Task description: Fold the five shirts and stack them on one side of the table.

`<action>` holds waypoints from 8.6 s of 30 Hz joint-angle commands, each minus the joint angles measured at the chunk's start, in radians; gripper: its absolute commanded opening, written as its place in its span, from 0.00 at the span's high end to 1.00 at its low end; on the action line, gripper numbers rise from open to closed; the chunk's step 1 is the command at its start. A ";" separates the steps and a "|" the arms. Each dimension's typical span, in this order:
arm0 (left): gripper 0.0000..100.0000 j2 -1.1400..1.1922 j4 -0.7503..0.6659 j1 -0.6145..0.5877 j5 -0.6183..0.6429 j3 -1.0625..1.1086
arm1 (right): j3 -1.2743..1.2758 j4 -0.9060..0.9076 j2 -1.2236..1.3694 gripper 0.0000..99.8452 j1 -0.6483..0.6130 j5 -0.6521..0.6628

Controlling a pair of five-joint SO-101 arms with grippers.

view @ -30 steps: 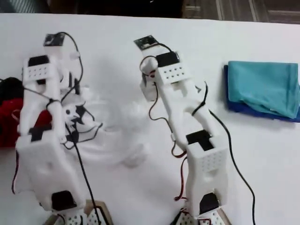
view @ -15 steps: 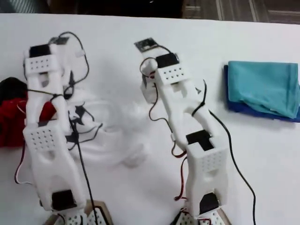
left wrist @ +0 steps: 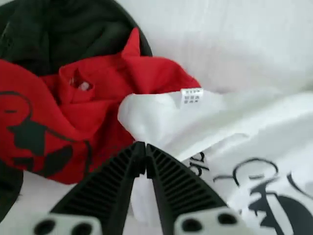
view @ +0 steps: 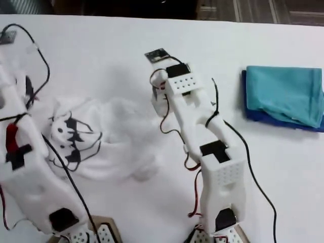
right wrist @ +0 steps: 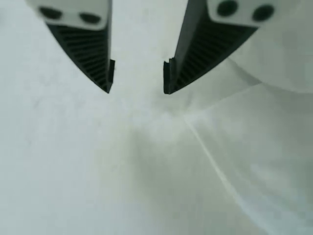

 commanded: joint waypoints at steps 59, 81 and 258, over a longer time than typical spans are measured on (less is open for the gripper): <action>0.97 -0.422 -0.193 -0.215 -0.127 0.493 | -0.270 -0.130 0.265 0.80 -0.252 -0.086; 0.97 -0.416 -0.181 -0.169 -0.196 0.499 | -0.265 -0.124 0.156 0.98 -0.105 -0.080; 0.97 -0.275 -0.092 0.640 -0.738 0.742 | 1.372 -0.518 -1.408 0.98 0.648 0.382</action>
